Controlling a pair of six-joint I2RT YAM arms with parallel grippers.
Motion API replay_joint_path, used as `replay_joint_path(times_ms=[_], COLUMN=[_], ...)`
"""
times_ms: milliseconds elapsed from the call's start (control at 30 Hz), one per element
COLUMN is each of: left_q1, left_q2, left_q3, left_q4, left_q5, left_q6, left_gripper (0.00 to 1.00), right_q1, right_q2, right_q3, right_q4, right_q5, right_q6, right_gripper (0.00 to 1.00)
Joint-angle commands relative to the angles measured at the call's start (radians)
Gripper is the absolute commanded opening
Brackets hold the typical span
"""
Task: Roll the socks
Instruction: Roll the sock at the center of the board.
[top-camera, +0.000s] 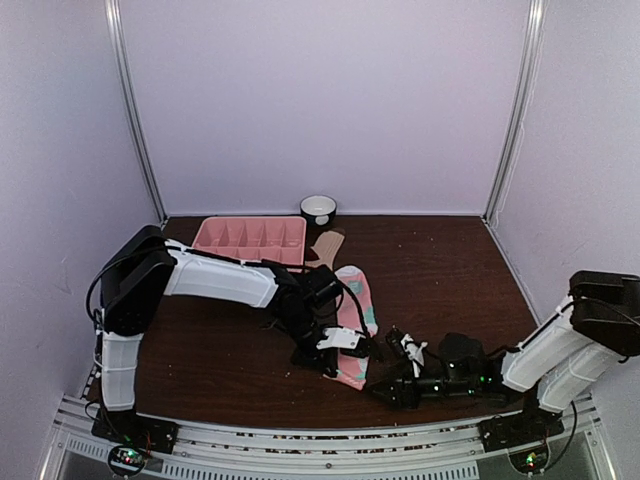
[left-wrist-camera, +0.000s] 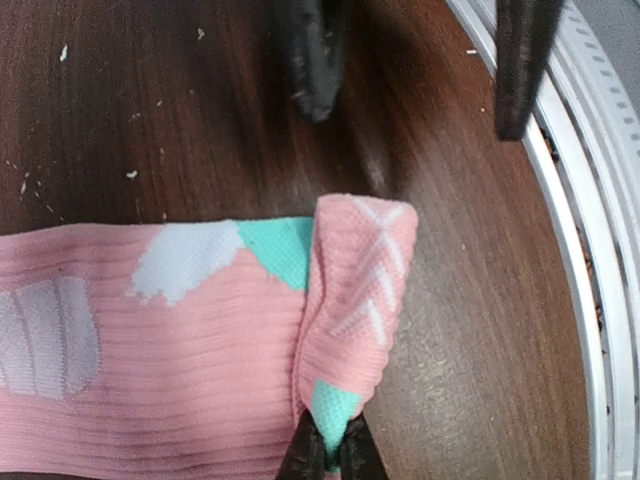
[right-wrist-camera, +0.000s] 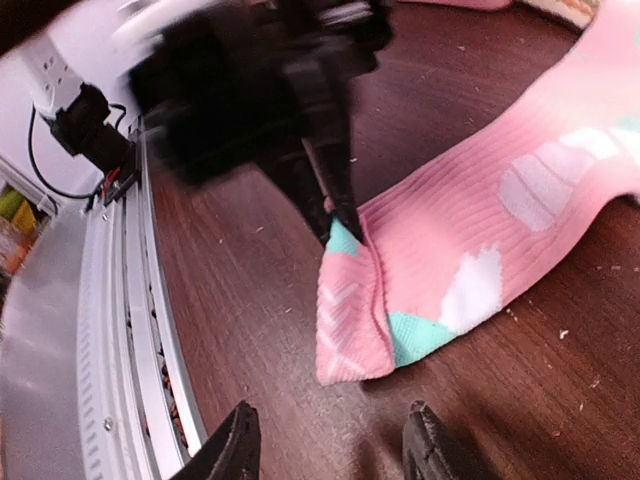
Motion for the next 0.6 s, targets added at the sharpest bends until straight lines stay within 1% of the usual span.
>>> replay_joint_path(times_ms=[0,133,233,467,567], left_q1=[0.031,0.051,0.068,0.103,0.117], left_q2=[0.086,0.138,0.175,0.220,0.248], left_q3=[0.062,0.112,0.155,0.198,0.212], left_q4=[-0.211,-0.304,-0.357,-0.408,-0.432], left_q5=[0.148,0.227,0.269,0.319,0.333], left_q6=[-0.053,-0.079,-0.084,-0.094,-0.090], left_gripper=[0.00,0.00,0.00,0.00,0.00], right_q1=[0.137,0.244,0.291,0.295,0.295], right_q2=[-0.140,-0.211,-0.201,-0.045,0.022], right_q3=[0.016,0.084,0.171,0.307,0.345], right_q4=[-0.214,-0.391,-0.509,-0.562,-0.557], right_q5=[0.296,0.439,0.492,0.477,0.478], right_q6=[-0.240,-0.355,-0.446,-0.578,-0.617], right_gripper=[0.49,0.47,0.48,0.47,0.46])
